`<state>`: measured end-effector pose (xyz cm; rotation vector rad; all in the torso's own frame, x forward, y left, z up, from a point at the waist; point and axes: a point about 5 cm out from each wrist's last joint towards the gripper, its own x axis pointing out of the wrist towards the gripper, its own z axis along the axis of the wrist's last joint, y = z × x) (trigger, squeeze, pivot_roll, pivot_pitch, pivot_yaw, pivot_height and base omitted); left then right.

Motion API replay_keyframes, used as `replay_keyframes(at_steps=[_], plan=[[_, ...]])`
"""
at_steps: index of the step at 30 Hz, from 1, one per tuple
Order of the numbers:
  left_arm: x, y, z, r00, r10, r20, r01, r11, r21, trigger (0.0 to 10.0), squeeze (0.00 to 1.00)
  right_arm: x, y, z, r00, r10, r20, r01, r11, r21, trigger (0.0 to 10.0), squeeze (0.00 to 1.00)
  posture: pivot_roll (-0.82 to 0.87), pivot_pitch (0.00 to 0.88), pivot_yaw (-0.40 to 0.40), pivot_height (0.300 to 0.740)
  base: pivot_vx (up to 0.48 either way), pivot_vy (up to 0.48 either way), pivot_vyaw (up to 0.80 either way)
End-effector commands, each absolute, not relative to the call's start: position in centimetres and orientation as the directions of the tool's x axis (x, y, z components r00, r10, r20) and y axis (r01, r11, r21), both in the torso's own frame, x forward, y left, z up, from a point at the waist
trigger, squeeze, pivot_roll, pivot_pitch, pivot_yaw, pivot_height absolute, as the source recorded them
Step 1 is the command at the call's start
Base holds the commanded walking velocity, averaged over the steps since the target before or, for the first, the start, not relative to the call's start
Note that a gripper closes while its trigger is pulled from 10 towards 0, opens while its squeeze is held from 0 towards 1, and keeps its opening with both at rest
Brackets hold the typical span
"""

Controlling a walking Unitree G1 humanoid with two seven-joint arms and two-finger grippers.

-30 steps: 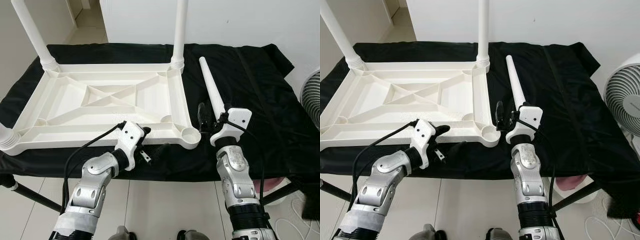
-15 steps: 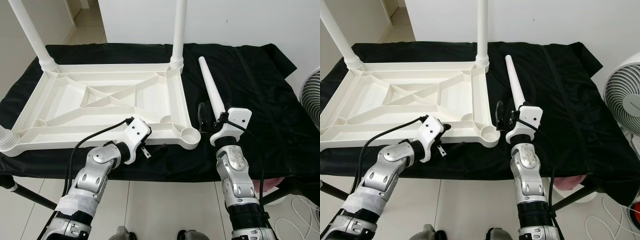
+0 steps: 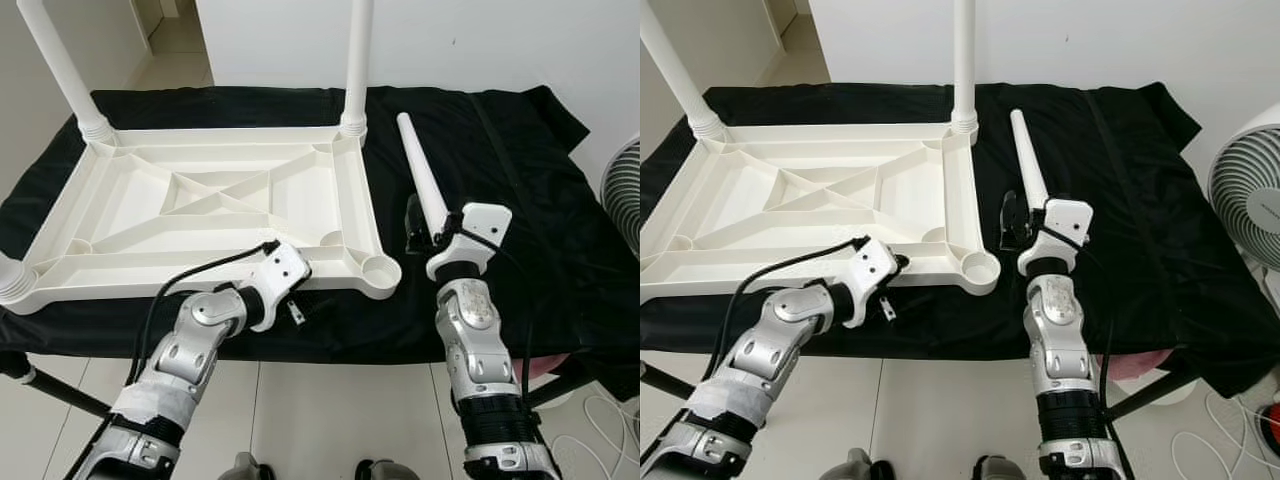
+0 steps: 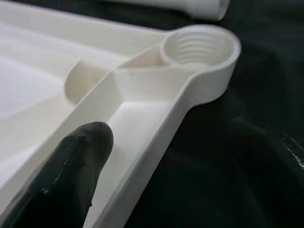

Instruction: Building children table

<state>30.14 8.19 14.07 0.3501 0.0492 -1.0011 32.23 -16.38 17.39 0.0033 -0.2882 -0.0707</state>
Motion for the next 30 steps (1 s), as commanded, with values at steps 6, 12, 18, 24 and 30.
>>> replay_keyframes(at_steps=[6,12,18,24,30], plan=[[29.8,7.7,14.8,0.535,-0.828,-0.171,0.835,0.486,0.257,10.0,0.00,33.6,-17.8,15.9,0.975,-0.180,0.128,0.181,0.983,0.001,10.0,0.00,-0.10,0.091,0.067,0.740,0.000,0.000,0.00],[29.6,7.4,15.4,0.545,-0.826,-0.145,0.827,0.501,0.255,10.0,0.00,34.4,-17.8,15.9,0.986,-0.155,0.059,0.157,0.986,-0.045,10.0,0.00,-0.10,0.093,0.060,0.740,0.000,0.000,0.00],[29.5,7.3,16.0,0.562,-0.819,-0.118,0.815,0.522,0.252,10.0,0.00,34.3,-17.9,13.9,0.994,-0.102,-0.032,0.100,0.992,-0.077,10.0,0.00,-0.09,0.091,0.052,0.740,0.000,0.000,0.00],[29.5,7.2,16.4,0.572,-0.814,-0.105,0.807,0.535,0.251,10.0,0.00,34.1,-17.8,12.6,0.992,-0.078,-0.099,0.070,0.994,-0.088,10.0,0.00,-0.09,0.087,0.045,0.740,0.000,0.000,0.00],[29.4,7.1,16.8,0.578,-0.811,-0.090,0.801,0.543,0.251,10.0,0.00,33.6,-18.0,11.9,0.989,-0.078,-0.126,0.065,0.992,-0.105,10.0,0.00,-0.09,0.084,0.042,0.740,0.000,0.000,0.00]])
